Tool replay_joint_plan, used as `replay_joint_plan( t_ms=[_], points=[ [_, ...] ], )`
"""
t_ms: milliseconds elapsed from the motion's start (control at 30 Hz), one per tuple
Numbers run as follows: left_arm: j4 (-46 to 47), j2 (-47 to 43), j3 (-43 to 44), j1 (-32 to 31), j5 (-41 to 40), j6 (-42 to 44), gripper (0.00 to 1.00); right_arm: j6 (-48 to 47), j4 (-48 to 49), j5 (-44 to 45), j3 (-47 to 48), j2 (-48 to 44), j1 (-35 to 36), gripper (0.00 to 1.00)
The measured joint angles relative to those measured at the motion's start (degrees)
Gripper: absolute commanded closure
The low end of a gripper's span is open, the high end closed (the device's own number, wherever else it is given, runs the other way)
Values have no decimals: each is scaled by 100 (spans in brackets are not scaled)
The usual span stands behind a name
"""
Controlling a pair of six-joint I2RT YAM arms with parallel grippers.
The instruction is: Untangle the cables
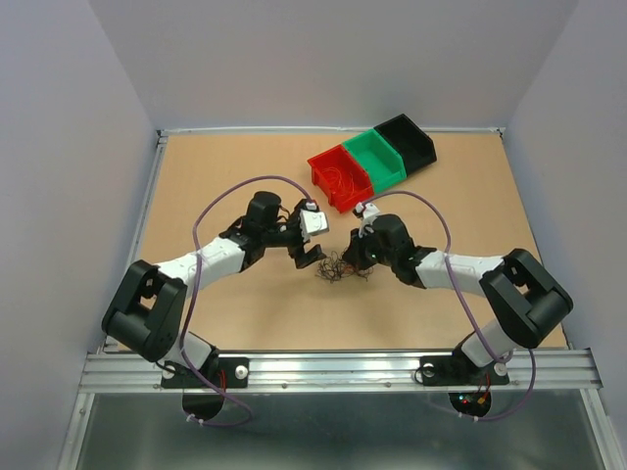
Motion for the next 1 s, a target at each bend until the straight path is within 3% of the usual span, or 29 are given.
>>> replay_joint_plan(
  t_ms=[433, 667, 933, 1000],
  points=[
    [-400, 330, 262, -352, 105, 229, 10, 15, 149, -396, -33, -442, 0, 100],
    [-649, 728, 614, -708, -33, 326, 14, 120, 160, -184, -70, -511, 0, 100],
    [-1038, 1644, 1445, -901, -433, 210, 33, 221, 116, 157, -240, -704, 0, 99],
    [-1147, 1810, 1652, -938, -520, 160, 49, 254, 114, 271, -299, -710, -2, 100]
  ],
)
